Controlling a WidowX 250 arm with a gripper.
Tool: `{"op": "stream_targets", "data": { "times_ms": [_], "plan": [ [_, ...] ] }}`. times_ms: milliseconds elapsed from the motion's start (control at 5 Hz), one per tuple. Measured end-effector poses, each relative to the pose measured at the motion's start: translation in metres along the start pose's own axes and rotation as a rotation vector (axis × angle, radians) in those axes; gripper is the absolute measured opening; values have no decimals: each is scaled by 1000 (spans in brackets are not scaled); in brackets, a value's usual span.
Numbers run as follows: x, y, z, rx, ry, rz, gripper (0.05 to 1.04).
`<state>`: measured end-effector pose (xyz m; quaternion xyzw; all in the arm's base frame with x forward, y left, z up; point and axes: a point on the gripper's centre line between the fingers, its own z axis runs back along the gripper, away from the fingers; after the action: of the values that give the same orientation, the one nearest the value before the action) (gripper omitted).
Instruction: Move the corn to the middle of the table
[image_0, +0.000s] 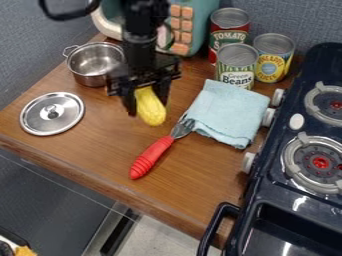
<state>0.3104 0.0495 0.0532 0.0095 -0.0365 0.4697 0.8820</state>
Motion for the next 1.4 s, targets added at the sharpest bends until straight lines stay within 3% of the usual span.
{"op": "stream_targets", "data": {
  "times_ms": [200, 400, 600, 1000, 1200, 1400],
  "plan": [
    [4, 5, -2, 17, -35, 260, 659],
    [-5, 5, -4, 53, -120, 498, 659],
    [-7, 10, -3, 28, -131, 745, 659],
    [2, 16, -4, 17, -70, 773, 659],
    [9, 23, -12, 37, -25, 760, 659],
    [12, 28, -23, 82, -38, 703, 659]
  ]
}}
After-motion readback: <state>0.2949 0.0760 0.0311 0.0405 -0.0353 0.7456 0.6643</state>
